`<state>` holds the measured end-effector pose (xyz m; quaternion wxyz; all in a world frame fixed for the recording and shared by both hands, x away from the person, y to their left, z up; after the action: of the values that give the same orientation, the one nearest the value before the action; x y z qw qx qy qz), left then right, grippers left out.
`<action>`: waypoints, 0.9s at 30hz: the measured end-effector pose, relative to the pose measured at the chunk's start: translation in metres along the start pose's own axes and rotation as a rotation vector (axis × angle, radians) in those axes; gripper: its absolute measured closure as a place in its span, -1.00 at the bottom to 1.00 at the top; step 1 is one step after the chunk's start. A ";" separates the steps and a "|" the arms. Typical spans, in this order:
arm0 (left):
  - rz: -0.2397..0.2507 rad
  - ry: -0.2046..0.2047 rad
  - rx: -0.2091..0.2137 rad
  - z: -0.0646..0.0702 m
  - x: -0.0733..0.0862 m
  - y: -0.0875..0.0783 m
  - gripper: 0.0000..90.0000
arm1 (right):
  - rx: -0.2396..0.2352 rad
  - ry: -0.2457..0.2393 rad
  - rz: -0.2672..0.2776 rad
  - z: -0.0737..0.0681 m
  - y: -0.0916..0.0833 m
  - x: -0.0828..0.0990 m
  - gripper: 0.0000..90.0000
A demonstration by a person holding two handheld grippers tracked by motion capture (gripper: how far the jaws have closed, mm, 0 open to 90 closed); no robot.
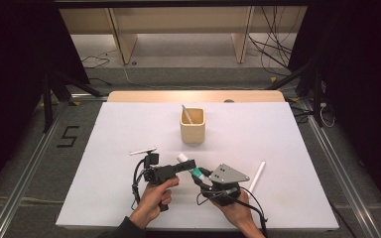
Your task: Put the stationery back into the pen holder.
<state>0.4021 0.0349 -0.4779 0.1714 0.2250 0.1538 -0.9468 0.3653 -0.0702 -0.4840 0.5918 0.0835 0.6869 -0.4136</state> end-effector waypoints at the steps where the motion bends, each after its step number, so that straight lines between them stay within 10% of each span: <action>1: 0.000 -0.002 0.000 0.000 0.000 0.000 0.12 | 0.000 0.000 0.000 0.000 0.000 0.000 0.47; 20: 0.015 -0.056 0.045 -0.004 0.000 0.000 0.41 | 0.006 -0.001 0.004 0.000 0.001 0.001 0.46; 27: 0.008 -0.017 0.050 -0.003 -0.001 -0.001 0.45 | -0.008 0.003 -0.003 0.001 0.000 0.002 0.36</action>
<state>0.4035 0.0368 -0.4803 0.1710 0.2218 0.1275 -0.9515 0.3653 -0.0712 -0.4854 0.5904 0.0810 0.6895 -0.4116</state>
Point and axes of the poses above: each handheld gripper's, and its own axes: y roughly forward along the jaws, x roughly out of its underside, z roughly to its right, the point moved 8 cm from there along y, roughly forward along the jaws, and after that the axes turned 2 degrees about -z, right-handed, at the moved point
